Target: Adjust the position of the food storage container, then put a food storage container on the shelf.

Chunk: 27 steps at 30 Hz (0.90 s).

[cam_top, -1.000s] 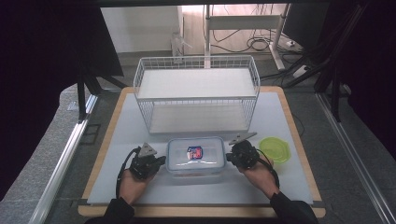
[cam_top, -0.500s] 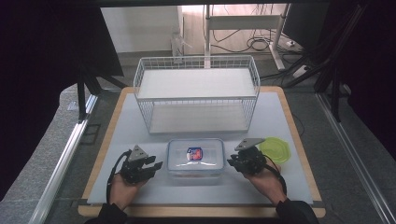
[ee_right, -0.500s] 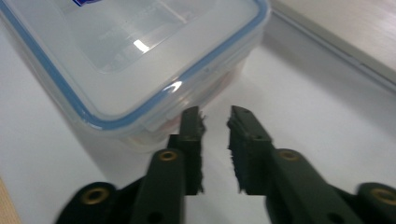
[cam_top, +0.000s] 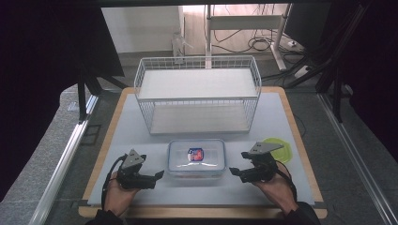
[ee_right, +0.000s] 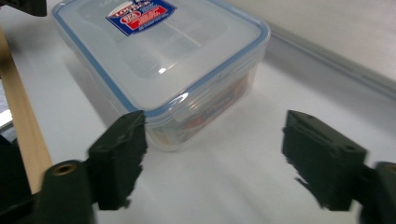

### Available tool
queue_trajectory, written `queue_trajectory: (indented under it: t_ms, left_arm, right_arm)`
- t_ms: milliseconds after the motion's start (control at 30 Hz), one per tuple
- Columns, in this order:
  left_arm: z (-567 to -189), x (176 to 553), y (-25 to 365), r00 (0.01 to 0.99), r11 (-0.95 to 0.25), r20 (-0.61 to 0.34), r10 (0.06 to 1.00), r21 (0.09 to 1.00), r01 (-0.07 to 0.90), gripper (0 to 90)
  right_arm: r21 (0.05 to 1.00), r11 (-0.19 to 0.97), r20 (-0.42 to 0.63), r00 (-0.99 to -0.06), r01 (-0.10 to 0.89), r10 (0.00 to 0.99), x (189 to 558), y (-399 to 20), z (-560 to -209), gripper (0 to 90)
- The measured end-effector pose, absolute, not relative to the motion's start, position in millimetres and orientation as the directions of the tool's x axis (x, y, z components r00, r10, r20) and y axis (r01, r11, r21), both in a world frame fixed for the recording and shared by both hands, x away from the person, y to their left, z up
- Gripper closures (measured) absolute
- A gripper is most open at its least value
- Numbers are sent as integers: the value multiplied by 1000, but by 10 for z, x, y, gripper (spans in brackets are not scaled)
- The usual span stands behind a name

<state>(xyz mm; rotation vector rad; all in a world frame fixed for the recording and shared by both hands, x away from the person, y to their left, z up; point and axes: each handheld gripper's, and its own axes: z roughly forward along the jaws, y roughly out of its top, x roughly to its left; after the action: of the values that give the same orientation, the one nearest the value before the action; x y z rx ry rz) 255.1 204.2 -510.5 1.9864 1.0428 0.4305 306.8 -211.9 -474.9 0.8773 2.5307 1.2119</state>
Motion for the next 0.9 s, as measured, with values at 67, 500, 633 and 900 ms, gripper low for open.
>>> queue_trajectory:
  t_ms: [67, 500, 633, 900]
  left_arm:
    - [-5116, 2562, 2050, 596, -310, -68, 800, 805, 506, 39]
    - [-5045, 2646, 2032, 618, -273, -158, 770, 794, 543, 41]
    - [-4990, 2714, 2001, 634, -258, -198, 748, 794, 551, 33]
    - [-5010, 2910, 1886, 658, -289, -222, 720, 766, 575, 12]
  right_arm:
    - [756, 494, 77, -807, 430, 585, 3069, -2114, -4768, 160]
    - [760, 476, 95, -800, 443, 592, 3122, -2026, -4750, 90]
    - [751, 480, 106, -800, 454, 590, 3147, -1956, -4732, 43]
    - [714, 486, 171, -798, 505, 578, 3238, -1796, -4770, 41]
